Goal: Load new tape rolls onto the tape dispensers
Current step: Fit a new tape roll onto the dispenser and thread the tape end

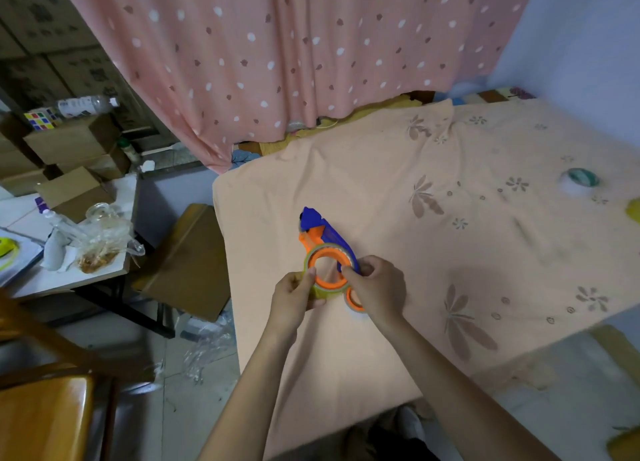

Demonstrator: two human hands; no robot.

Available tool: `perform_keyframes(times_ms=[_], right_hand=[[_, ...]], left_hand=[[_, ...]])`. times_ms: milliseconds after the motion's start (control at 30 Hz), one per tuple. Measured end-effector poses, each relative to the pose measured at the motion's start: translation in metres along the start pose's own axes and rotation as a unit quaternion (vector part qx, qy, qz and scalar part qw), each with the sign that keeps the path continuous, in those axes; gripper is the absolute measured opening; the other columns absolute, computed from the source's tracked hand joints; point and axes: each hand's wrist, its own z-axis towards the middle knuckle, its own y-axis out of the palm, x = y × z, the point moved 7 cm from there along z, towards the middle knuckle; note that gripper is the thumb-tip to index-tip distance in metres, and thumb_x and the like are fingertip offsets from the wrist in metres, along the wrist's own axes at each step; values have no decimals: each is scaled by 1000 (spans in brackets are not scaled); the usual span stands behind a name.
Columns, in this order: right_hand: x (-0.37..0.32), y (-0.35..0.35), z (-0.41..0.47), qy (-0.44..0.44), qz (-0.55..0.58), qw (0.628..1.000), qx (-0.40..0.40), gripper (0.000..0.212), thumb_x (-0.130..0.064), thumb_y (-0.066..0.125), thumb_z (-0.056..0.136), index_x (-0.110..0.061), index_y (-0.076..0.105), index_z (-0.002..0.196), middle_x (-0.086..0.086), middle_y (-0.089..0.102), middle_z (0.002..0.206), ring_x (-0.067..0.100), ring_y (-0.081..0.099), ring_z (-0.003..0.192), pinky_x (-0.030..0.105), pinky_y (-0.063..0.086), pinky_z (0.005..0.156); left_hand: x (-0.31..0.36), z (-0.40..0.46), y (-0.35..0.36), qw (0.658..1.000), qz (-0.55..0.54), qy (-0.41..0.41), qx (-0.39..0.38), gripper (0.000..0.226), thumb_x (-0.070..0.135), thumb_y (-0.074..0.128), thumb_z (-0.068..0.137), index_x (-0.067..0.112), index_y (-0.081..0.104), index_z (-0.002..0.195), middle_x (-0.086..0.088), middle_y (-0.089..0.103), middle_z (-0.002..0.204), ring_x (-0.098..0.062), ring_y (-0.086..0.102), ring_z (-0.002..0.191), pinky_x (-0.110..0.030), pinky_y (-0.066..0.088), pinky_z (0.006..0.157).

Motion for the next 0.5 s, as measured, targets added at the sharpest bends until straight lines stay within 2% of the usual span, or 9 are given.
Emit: perform_keyframes(times_ms=[133, 233, 300, 400, 500], right_hand=[[20, -30, 26, -13, 1, 1000, 6, 24, -47, 70, 77, -23, 67, 76, -10, 67, 68, 9, 62, 65, 23, 40, 53], [44, -59, 54, 0, 1, 1000, 14, 29, -47, 68, 75, -19, 61, 71, -6, 64, 66, 13, 59, 62, 26, 40, 53], [64, -78, 76, 6, -3, 1000, 25, 27, -42, 67, 76, -17, 58, 69, -5, 63, 70, 16, 59, 63, 28, 41, 53], [95, -104, 109, 7, -8, 999, 36, 26, -35, 69, 78, -14, 56, 68, -7, 55, 81, 16, 53, 63, 22, 31, 48], [125, -125, 135, 19, -11, 1000, 18, 22, -33, 69, 81, -13, 62, 74, -3, 62, 73, 14, 54, 60, 21, 29, 46]], left_hand=[[9, 5, 47, 1000, -20, 1, -13, 30, 33, 53, 97, 7, 60, 84, -7, 70, 79, -22, 70, 75, -30, 60, 75], [5, 15, 95, 1000, -25, -18, -8, 38, 37, 53, 96, 1, 64, 97, -14, 73, 92, -27, 72, 79, -36, 60, 81], [2, 25, 130, 999, -24, -34, 2, 38, 37, 52, 97, 1, 62, 99, -15, 71, 93, -28, 68, 75, -32, 59, 74], [-1, 38, 185, 998, -19, -55, 12, 34, 39, 52, 96, 5, 59, 101, -16, 68, 91, -28, 65, 74, -36, 56, 75], [-7, 45, 231, 996, -31, -85, 20, 22, 36, 53, 96, 14, 54, 94, -8, 67, 89, -26, 68, 82, -33, 58, 80]])
